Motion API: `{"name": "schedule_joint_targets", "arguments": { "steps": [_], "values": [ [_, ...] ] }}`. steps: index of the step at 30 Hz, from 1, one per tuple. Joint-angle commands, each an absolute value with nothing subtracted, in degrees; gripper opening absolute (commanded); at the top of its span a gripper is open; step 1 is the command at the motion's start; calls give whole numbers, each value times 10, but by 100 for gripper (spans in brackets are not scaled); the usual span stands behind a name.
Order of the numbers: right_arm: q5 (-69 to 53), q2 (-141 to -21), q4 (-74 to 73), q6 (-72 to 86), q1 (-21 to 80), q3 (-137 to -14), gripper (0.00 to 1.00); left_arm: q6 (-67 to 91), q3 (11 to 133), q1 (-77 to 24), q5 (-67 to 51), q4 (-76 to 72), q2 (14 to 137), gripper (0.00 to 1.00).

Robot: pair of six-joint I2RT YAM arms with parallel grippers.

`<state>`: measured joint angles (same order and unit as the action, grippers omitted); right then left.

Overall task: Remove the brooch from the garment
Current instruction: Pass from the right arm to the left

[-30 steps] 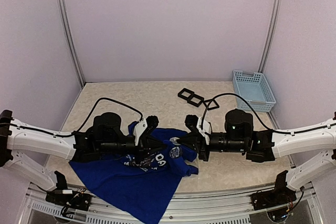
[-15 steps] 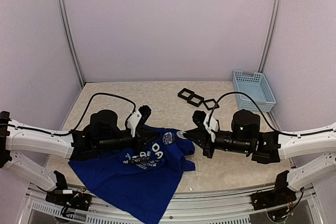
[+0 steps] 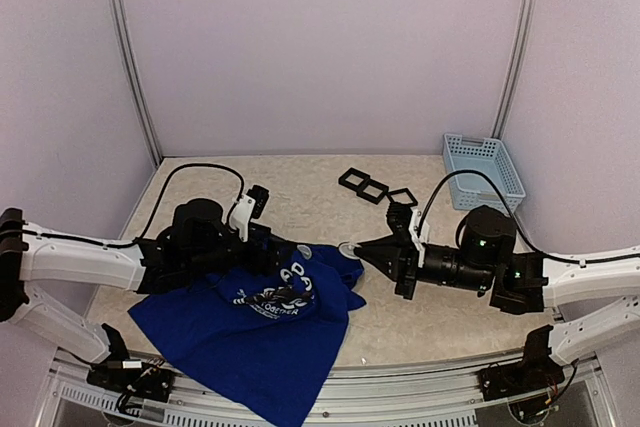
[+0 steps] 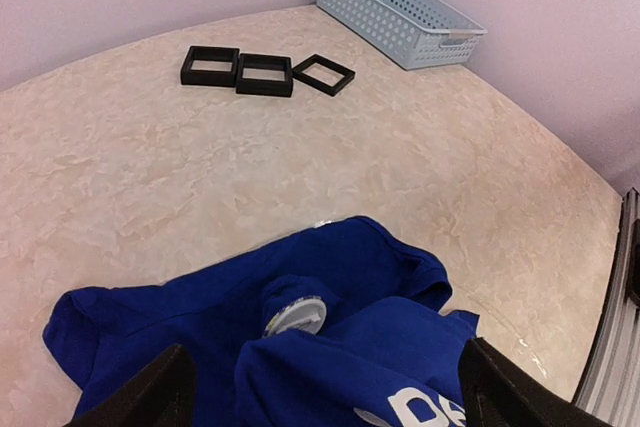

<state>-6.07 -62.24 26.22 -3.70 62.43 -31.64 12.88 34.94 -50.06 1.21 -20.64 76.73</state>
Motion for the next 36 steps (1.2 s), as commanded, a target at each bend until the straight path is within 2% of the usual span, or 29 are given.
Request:
{"name": "schedule_joint_targets", "arguments": {
  "steps": [1, 5, 10, 18, 22, 31, 34, 36],
  "values": [
    [-91, -639, 272, -27, 622, -314, 0, 143, 325, -497, 65, -215, 733, 97],
    [-102, -646, 271, -23, 621, -318, 0, 143, 292, -499, 90, -238, 681, 99],
    [-119, -649, 272, -20, 621, -320, 0, 126, 274, -509, 68, -254, 621, 99],
    [-177, -671, 268, -10, 622, -335, 0, 18, 267, -588, -57, -325, 622, 99],
    [-202, -679, 272, -3, 621, -338, 0, 12, 271, -591, -170, -341, 645, 99],
    [-239, -682, 279, -2, 619, -340, 0, 13, 285, -592, -253, -343, 675, 98],
    [-244, -686, 280, 17, 619, -341, 0, 10, 298, -596, -255, -327, 688, 94],
    [-245, -689, 281, 18, 619, -342, 0, 6, 305, -603, -248, -320, 697, 87]
  ]
}}
